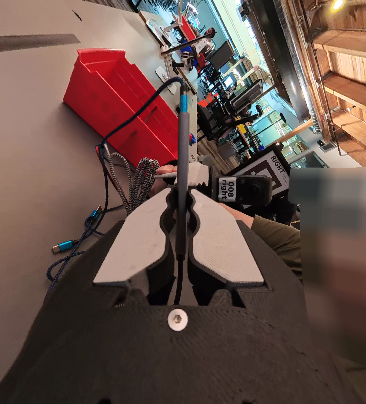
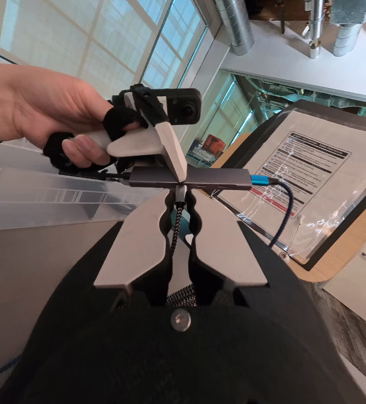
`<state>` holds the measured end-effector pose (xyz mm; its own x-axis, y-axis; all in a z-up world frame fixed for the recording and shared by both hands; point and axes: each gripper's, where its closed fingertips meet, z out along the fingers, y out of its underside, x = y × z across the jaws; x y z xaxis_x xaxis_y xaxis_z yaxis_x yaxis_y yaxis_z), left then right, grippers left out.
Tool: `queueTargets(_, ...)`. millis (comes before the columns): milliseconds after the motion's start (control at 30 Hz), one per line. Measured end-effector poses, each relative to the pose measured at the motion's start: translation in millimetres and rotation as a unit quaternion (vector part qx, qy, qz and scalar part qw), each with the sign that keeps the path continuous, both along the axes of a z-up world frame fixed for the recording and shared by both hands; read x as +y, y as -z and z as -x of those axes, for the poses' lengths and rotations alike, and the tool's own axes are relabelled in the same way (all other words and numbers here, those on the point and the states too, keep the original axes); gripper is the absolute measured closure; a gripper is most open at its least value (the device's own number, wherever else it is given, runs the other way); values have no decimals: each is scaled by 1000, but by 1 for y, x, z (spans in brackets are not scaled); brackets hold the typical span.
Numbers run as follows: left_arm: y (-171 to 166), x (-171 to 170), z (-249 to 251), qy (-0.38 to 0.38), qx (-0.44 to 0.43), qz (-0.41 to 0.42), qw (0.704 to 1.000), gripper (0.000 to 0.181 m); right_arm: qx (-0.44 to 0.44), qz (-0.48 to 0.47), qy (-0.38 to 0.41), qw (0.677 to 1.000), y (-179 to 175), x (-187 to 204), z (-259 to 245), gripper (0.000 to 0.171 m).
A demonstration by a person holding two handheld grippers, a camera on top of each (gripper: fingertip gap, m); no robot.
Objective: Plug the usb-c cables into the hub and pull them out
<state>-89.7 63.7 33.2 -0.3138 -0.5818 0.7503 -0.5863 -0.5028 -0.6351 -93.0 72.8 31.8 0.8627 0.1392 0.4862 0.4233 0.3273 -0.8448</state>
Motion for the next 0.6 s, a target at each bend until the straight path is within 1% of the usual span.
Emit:
queueTargets(200,-4,5,-8,-42,-16,3,999,173,65,3,37,997,-2,3,-6,158)
queueTargets(367,-7,6,-11,-70,-21,-17,997,173,107,11,68,992,-3,3,-9,158)
queueTargets(500,-6,8,-13,-86,-22,-19,996,173,173,38,70,982,-1,4,-11,158)
queueTargets(600,-5,8,-11,-83,-17,-24,996,173,188,46,64,979,0,5,-9,158)
